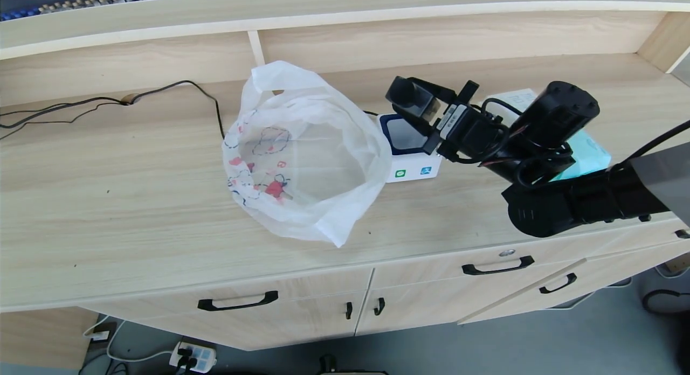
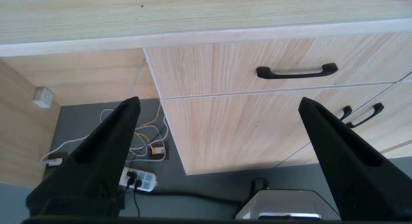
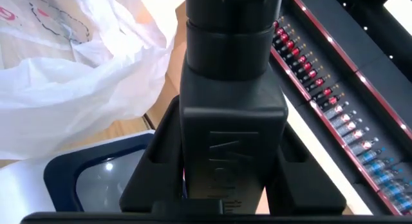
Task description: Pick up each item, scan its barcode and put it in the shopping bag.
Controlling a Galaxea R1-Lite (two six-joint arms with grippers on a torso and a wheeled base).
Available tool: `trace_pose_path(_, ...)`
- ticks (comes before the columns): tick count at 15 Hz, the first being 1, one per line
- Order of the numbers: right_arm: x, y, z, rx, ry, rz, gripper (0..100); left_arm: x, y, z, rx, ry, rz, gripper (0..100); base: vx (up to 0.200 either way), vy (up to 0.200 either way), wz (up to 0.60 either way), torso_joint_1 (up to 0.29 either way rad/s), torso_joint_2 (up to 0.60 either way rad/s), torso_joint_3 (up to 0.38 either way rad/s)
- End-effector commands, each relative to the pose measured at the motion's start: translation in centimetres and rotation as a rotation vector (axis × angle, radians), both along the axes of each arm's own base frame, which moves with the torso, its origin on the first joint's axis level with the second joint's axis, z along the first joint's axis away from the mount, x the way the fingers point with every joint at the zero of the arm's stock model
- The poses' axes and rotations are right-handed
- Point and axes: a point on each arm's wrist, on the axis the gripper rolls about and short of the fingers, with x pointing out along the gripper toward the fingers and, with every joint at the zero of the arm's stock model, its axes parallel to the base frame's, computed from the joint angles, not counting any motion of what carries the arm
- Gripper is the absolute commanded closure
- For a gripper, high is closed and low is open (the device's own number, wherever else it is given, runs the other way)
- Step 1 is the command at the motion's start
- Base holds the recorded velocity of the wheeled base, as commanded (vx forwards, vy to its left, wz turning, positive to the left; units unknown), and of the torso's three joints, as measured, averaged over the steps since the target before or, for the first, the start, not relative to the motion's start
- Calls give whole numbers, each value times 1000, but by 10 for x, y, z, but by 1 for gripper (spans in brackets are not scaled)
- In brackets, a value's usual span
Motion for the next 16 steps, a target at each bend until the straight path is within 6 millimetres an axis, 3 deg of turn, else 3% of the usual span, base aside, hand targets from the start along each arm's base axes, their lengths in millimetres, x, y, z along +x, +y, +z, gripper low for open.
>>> trace_pose_path(1, -1, 5, -1, 6, 6, 2, 100, 0, 0, 0, 0, 0, 0, 0, 0, 0, 0, 0, 0, 0)
trace_pose_path(8, -9, 15, 3, 35, 15, 6, 100, 0, 0, 0, 4, -1, 0, 0, 0, 0, 0, 0, 0, 0)
trace_pose_path(10, -18, 25, 3, 124, 83, 25, 100, 0, 0, 0, 4, -1, 0, 0, 0, 0, 0, 0, 0, 0)
trace_pose_path(12, -45, 38, 5, 241, 201, 92, 100, 0, 0, -1, 0, 5, 0, 0, 0, 0, 0, 0, 0, 0)
trace_pose_path(13, -74, 43, 11, 327, 279, 101, 100, 0, 0, -1, 4, 5, 0, 0, 0, 0, 0, 0, 0, 0)
trace_pose_path(14, -103, 40, 16, 381, 340, 93, 100, 0, 0, -1, 8, 7, -3, 0, 0, 0, 0, 0, 0, 0)
trace_pose_path(16, -141, 29, 14, 456, 450, 87, 100, 0, 0, -1, 21, 5, -4, 0, 0, 0, 0, 0, 0, 0)
